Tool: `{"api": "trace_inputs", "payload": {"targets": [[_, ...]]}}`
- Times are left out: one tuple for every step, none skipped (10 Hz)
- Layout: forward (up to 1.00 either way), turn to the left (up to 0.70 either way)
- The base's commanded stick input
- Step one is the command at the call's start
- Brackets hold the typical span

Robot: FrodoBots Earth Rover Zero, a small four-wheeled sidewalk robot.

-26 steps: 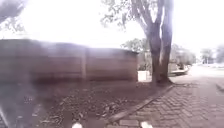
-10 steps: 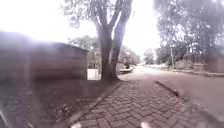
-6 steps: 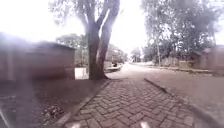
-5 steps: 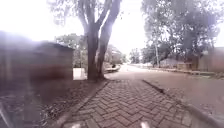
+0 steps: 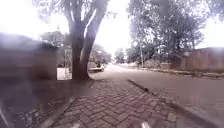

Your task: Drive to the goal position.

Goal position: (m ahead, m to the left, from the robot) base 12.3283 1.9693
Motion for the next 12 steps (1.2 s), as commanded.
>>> {"api": "trace_inputs", "payload": {"targets": [[0.50, 0.00], [0.50, 0.00], [0.50, 0.00], [0.50, 0.00], [0.50, 0.00], [0.50, 0.00], [0.50, 0.00], [0.50, 0.00], [0.50, 0.00], [0.50, 0.00], [0.50, 0.00], [0.50, 0.00]]}}
